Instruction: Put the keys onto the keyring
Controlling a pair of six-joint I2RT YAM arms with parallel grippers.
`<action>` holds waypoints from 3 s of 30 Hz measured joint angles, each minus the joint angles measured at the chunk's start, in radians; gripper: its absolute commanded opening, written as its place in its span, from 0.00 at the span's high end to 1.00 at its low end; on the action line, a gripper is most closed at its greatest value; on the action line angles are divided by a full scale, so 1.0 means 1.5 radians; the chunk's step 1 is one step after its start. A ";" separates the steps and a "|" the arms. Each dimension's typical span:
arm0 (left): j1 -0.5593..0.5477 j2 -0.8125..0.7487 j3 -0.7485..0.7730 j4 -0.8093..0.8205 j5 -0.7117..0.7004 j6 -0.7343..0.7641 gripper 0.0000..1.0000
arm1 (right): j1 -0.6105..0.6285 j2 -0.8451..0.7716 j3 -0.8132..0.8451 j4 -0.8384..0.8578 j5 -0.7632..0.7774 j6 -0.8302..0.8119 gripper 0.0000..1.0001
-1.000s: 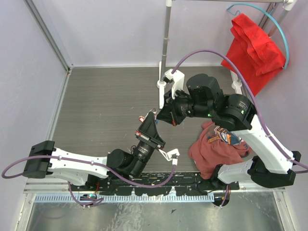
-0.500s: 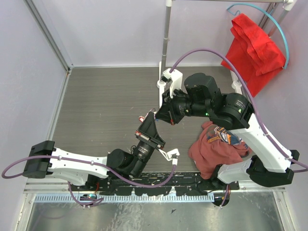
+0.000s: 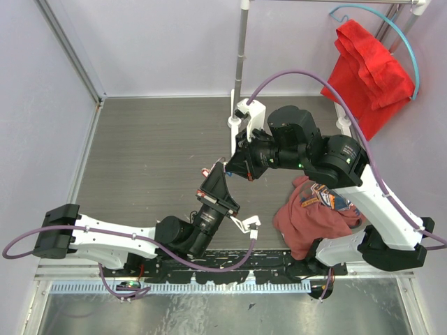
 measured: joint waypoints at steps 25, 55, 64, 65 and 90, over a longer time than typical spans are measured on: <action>0.001 0.001 0.000 0.000 -0.007 0.000 1.00 | -0.017 0.013 0.009 -0.005 -0.013 0.012 0.99; 0.001 0.031 -0.001 0.006 -0.001 0.000 1.00 | -0.069 0.024 0.021 -0.059 -0.061 0.056 1.00; 0.001 0.038 0.000 0.006 -0.002 0.000 1.00 | -0.079 0.039 0.045 -0.094 -0.065 0.071 0.99; 0.001 0.038 0.000 0.005 -0.002 0.000 1.00 | -0.080 0.041 0.048 -0.098 -0.066 0.074 0.99; 0.002 0.054 0.000 0.005 -0.011 0.000 1.00 | -0.102 0.092 0.110 -0.175 -0.085 0.094 0.99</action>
